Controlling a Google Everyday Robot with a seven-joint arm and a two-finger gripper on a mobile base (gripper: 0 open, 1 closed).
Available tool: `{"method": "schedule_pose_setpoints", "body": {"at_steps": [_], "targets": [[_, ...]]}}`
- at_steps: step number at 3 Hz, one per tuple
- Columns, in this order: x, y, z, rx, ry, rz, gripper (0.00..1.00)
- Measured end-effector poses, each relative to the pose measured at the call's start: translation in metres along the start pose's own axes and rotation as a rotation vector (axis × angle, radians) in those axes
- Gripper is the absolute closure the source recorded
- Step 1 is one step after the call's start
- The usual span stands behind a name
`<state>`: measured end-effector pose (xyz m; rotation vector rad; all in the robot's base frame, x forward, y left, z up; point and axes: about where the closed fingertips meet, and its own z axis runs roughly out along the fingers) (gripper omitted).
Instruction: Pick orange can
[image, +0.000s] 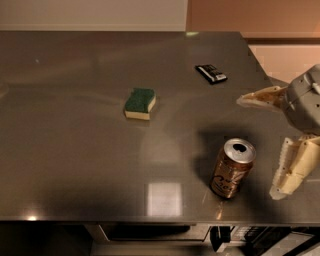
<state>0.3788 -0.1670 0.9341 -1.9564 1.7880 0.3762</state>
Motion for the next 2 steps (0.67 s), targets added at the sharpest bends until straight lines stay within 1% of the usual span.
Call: {"method": "schedule_pose_setpoints", "body": {"at_steps": [1, 2], "targets": [[0.006, 0.003, 0.022, -0.024, -0.023, -0.005, 0.00], [0.013, 0.001, 0.035, -0.040, -0.039, 0.005, 0.15]]}}
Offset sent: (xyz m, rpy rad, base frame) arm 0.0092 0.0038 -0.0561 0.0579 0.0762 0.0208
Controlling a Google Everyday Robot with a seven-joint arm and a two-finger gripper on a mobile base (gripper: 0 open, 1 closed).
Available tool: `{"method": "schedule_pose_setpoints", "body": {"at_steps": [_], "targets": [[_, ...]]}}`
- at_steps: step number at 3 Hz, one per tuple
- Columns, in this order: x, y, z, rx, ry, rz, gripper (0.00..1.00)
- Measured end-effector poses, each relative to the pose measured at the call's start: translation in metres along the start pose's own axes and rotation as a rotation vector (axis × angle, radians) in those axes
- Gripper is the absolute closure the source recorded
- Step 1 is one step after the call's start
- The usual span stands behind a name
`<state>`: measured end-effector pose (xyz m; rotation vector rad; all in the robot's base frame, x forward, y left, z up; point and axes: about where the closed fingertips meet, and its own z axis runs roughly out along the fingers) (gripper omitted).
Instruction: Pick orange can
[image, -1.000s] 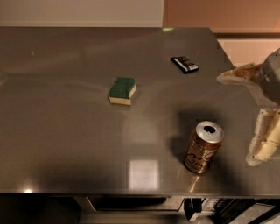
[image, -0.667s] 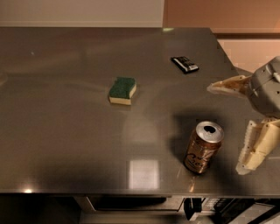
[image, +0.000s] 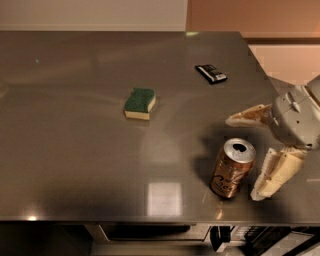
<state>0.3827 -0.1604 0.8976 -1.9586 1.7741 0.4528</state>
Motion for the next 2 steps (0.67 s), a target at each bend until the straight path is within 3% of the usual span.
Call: {"method": "schedule_pose_setpoints", "body": {"at_steps": [2], "targets": [[-0.0021, 0.0016, 0.0008, -0.039, -0.070, 0.013, 0.62]]}}
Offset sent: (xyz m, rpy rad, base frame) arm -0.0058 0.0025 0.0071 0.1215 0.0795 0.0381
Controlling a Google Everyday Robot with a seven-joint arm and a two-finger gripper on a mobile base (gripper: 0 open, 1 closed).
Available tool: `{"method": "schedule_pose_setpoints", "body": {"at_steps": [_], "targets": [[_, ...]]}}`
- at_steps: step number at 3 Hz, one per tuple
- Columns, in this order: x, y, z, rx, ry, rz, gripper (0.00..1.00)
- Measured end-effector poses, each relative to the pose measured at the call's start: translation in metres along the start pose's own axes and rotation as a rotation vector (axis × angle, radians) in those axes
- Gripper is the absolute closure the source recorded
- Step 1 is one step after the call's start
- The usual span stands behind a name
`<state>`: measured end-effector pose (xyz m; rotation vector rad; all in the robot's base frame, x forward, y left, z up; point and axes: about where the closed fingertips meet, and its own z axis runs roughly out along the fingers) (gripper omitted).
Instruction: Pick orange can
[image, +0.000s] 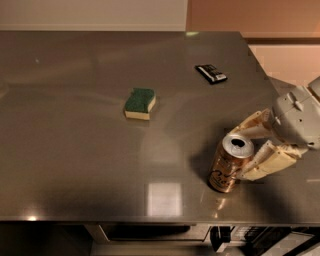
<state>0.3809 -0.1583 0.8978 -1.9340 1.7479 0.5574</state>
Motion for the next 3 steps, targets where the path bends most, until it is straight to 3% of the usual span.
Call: {"method": "schedule_pose_setpoints", "body": {"at_steps": [1, 2, 3], "targets": [[-0.015, 0.000, -0.010, -0.023, -0.037, -0.008, 0.86], [-0.032, -0.007, -0.026, -0.054, -0.038, -0.014, 1.00], [-0.048, -0.020, -0.042, -0.069, -0.021, -0.018, 1.00]]}}
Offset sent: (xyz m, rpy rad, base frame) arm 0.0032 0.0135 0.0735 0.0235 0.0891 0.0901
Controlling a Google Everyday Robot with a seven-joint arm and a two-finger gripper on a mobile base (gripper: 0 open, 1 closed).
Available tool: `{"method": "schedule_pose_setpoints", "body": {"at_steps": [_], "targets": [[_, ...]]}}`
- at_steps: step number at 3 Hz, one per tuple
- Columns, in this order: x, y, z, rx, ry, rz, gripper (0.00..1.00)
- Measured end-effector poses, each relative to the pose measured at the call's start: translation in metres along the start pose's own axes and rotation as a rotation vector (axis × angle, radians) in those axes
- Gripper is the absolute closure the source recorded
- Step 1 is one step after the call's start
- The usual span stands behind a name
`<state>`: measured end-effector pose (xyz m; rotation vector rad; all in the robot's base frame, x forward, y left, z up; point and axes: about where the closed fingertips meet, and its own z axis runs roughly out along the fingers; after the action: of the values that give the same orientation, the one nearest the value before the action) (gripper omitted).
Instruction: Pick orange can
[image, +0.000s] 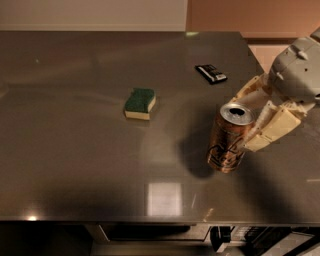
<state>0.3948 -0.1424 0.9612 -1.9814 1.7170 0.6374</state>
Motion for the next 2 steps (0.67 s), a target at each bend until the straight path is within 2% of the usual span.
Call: {"method": "schedule_pose_setpoints", "body": {"at_steps": [1, 2], "targets": [[-0.014, -0.014, -0.014, 0.011, 0.007, -0.004, 1.00], [-0.017, -0.035, -0.037, 0.054, -0.030, 0.014, 1.00]]}}
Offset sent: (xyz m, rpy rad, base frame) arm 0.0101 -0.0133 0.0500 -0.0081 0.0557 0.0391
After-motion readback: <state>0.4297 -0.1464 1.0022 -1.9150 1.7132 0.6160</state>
